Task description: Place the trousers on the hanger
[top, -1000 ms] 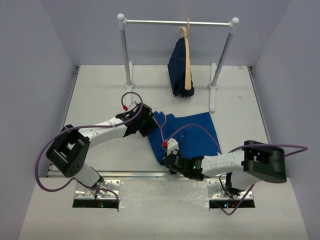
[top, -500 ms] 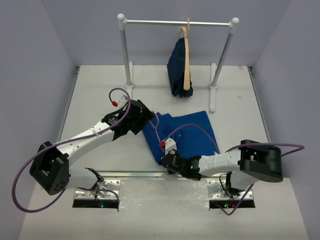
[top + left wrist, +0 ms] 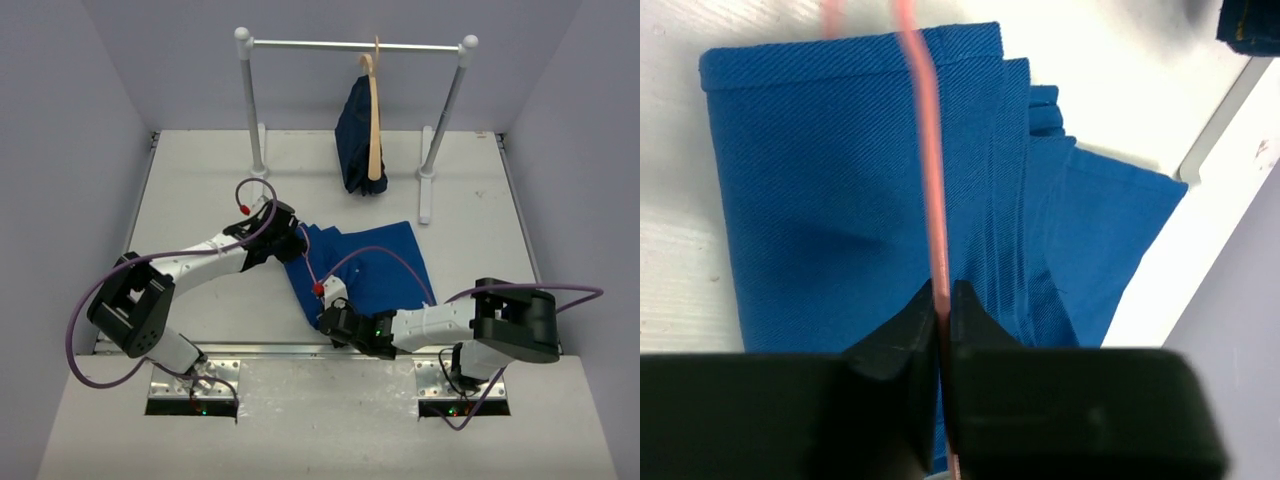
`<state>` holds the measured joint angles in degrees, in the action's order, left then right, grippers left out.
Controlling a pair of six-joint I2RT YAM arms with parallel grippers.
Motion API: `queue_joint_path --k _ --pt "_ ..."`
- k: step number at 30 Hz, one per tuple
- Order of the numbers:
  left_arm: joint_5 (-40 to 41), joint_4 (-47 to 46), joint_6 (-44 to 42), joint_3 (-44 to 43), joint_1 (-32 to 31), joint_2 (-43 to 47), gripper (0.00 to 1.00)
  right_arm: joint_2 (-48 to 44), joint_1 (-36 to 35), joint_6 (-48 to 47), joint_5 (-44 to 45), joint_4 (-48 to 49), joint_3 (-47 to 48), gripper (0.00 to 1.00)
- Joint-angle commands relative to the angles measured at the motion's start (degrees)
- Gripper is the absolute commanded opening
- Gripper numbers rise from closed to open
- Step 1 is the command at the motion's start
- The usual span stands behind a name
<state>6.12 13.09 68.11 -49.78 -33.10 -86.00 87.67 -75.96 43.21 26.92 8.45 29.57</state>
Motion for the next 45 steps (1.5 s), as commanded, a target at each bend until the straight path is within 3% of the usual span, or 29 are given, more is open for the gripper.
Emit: queue_joint_path --k 1,3,5,12,17,19,24,27,31,41,45 --pt "-1.73 -2.95 -2.57 1.3 1.65 1.76 0.0 1.05 -0.76 -1.55 -3.55 -1.52 1.53 0.23" --pt "-2.73 -3.44 -6.36 2.85 3.24 2.49 0.0 -0.19 -0.71 -0.71 -3.82 -3.58 1.28 0.45" --pt "-4.81 -5.15 -9.92 4.54 4.6 2.73 0.0 -3.31 -0.72 0.64 -2.79 -5.49 0.08 0.57" --pt "-11.22 -7.71 -20.96 9.38 6.91 1.88 0.0 -20.71 2.95 -1.63 -9.45 -13.44 -1.79 0.75" --pt "-12.85 -6.91 -25.48 12.61 6.91 5.91 0.0 -31.1 19.1 -3.07 -21.9 -20.33 -0.8 0.8" --pt "-14.28 -6.15 -27.14 13.04 6.83 6.45 0.0 -30.91 24.32 -4.0 -25.4 -22.22 1.08 0.9" --pt "-16.04 -5.68 -28.75 15.85 6.91 9.44 0.0 -17.35 35.7 -6.16 -39.05 -25.5 11.53 0.92" --pt "-16.73 -5.18 -29.32 16.91 6.91 10.62 0.0 -9.92 37.59 -9.17 -40.45 -25.56 17.43 0.99" --pt "-17.2 -4.77 -29.68 18.71 6.91 12.1 0.0 -1.45 40.87 -10.49 -41.84 -28.57 24.78 0.98" --pt "-18.81 -7.62 -28.48 23.51 6.82 14.31 0.0 16.46 41.15 -6.56 -38.75 -32.17 31.64 0.92" --pt "-18.6 -8.64 -28.19 24.62 6.82 14.55 0.0 19.6 38.93 -6.82 -43.74 -30.02 33.11 0.79"
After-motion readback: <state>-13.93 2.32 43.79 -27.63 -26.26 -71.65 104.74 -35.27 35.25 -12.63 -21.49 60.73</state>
